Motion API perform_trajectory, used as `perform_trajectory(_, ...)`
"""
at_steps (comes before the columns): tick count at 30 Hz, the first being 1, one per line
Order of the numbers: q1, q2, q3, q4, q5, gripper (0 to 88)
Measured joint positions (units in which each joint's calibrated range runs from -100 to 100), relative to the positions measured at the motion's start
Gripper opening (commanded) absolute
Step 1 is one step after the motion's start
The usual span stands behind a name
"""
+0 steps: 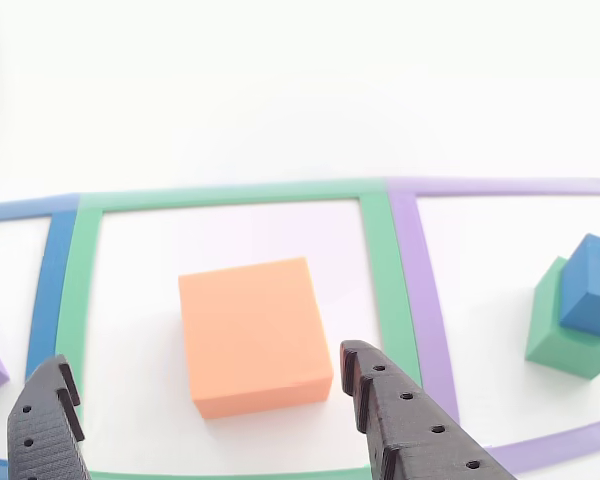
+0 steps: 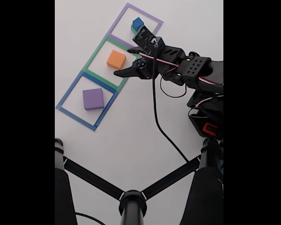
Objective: Tower of hanoi
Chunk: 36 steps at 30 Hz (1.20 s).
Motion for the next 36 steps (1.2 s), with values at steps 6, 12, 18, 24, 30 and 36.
perform_trajectory(6,0.1,10.0,0.3,-12.5,0.0,37.2)
perform_trajectory(12,1.2,20.5,0.2,-24.0,0.0,41.6)
perform_trajectory(18,2.3,27.9,-1.0,-30.4,0.0,41.3)
perform_trajectory(24,2.7,36.0,-6.0,-35.2,0.0,40.9)
perform_trajectory(30,2.8,43.7,-8.6,-41.0,0.0,40.2)
perform_trajectory(36,2.8,46.2,-8.7,-43.7,0.0,39.3)
